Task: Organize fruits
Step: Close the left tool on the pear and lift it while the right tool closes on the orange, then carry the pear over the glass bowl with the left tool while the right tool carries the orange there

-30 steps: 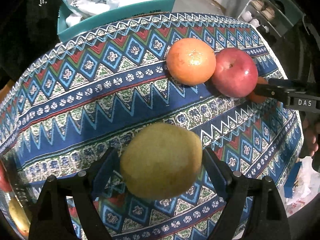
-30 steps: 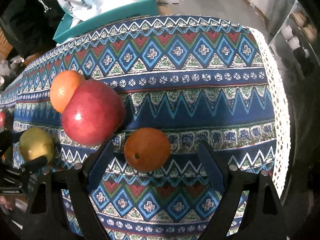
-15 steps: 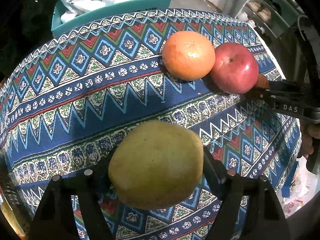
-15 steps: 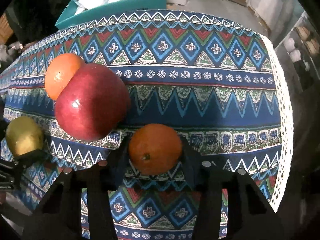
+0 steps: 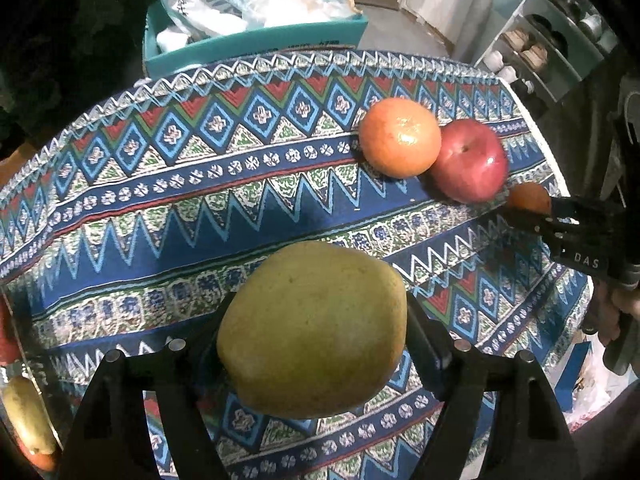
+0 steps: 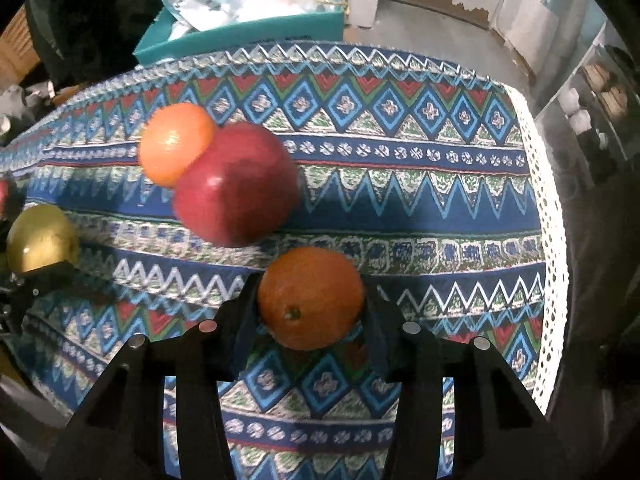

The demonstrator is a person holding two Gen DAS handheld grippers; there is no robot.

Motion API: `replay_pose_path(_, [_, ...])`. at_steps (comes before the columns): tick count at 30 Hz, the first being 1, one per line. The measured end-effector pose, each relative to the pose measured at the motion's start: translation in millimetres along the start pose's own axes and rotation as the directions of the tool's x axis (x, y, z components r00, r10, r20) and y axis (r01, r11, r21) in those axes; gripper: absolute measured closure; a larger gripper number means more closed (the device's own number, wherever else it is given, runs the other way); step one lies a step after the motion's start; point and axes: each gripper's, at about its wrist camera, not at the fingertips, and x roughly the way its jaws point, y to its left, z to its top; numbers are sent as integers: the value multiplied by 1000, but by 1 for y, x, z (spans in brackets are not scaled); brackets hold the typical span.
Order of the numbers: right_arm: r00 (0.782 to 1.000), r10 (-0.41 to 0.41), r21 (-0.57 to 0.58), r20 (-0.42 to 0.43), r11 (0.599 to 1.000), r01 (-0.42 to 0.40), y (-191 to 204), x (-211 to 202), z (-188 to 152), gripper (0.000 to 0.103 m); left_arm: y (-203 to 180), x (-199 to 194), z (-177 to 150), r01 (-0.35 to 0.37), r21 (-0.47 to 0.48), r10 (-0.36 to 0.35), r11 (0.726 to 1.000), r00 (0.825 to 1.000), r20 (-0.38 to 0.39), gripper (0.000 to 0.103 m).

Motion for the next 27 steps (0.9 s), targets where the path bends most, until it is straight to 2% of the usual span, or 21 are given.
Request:
replay_pose_path(17, [992,49,-61,115,997,-42,40,-66,-3,57,-4,-65,-13,-3,26,1,1000,996,90,24])
replay_pose_path(27, [971,126,-109,201,988,-106,75,-108,2,57,5,-106,-28,9,7,-9,1000,990,138,24])
